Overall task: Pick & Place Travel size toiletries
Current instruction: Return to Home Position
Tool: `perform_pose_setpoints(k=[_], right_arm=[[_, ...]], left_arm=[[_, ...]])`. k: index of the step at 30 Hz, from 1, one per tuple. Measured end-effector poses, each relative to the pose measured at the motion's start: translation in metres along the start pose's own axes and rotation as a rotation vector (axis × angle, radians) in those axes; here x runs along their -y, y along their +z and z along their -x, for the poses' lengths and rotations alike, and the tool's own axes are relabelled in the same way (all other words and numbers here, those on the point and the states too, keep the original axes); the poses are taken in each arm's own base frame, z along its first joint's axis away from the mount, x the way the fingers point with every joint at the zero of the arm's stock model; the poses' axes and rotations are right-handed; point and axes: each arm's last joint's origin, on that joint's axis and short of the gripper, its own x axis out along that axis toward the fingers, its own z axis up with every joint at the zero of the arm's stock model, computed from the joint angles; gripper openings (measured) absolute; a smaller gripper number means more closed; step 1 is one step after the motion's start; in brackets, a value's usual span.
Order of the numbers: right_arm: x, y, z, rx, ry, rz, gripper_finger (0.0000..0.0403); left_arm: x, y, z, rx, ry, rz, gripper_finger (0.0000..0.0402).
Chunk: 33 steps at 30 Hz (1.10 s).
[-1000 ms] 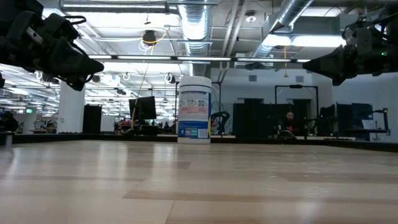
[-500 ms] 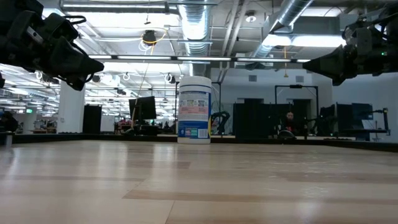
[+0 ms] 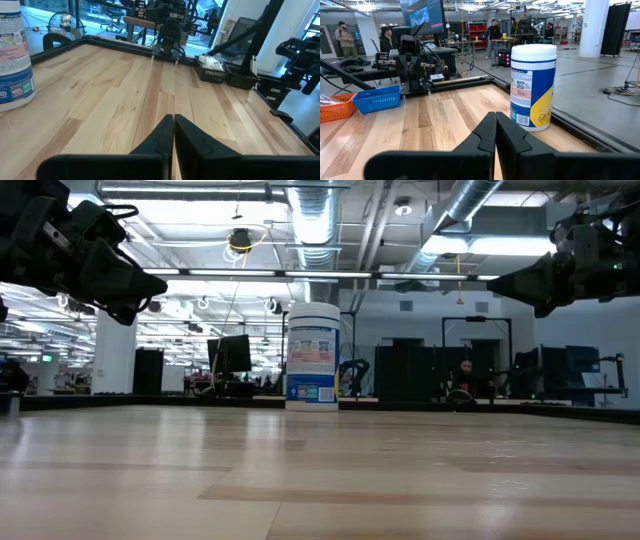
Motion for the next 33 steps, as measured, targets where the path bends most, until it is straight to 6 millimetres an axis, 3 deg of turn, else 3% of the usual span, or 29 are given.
perform_pose_setpoints(k=[33], right_arm=[[0.0,0.0,0.0,0.0,0.0,0.0,0.0]], left_arm=[[0.0004,0.0017,0.0,0.019,-0.004,0.002,0.0008]])
